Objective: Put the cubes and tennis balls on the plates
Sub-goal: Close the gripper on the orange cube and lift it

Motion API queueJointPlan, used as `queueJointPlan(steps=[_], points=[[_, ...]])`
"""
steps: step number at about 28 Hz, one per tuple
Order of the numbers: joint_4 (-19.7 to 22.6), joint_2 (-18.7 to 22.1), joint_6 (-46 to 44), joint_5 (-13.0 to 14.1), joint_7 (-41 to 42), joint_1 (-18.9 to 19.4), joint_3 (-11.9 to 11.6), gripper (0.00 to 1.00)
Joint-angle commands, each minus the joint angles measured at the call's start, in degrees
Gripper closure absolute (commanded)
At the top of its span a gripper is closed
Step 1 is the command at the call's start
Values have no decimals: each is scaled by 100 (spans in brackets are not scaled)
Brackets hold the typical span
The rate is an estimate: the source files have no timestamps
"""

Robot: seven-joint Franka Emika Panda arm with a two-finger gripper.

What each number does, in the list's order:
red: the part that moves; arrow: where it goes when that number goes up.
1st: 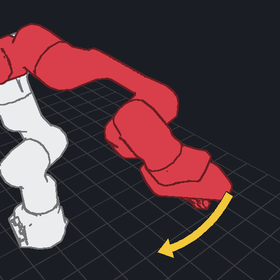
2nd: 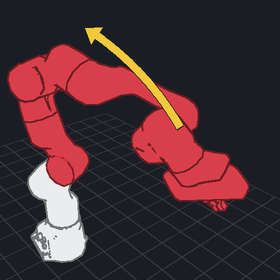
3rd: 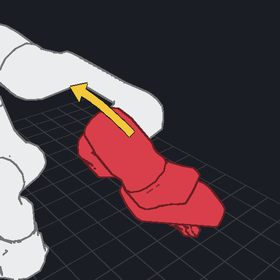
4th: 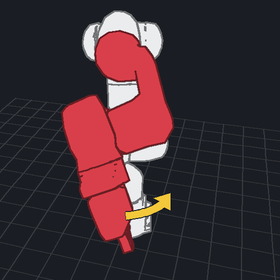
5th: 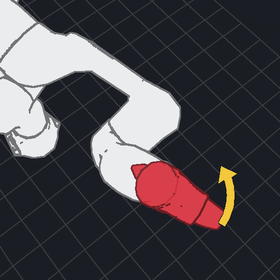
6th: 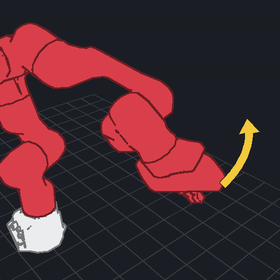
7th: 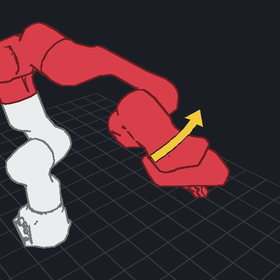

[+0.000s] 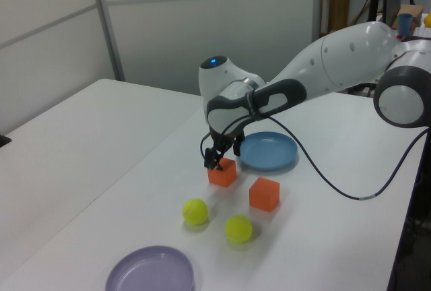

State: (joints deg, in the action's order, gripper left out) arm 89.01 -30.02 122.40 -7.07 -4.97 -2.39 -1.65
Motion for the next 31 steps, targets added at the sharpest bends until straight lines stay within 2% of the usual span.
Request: queueJointPlan(steps=[1, 13, 18, 22, 31], points=[[82, 216, 47, 13, 40, -95, 7, 0], [108, 67, 83, 22, -4, -34, 60, 0], [91, 128, 56, 118, 13, -43, 69, 0], [82, 181, 47, 303, 31, -43, 69, 0], [108, 85, 82, 294, 31, -34, 121, 0]])
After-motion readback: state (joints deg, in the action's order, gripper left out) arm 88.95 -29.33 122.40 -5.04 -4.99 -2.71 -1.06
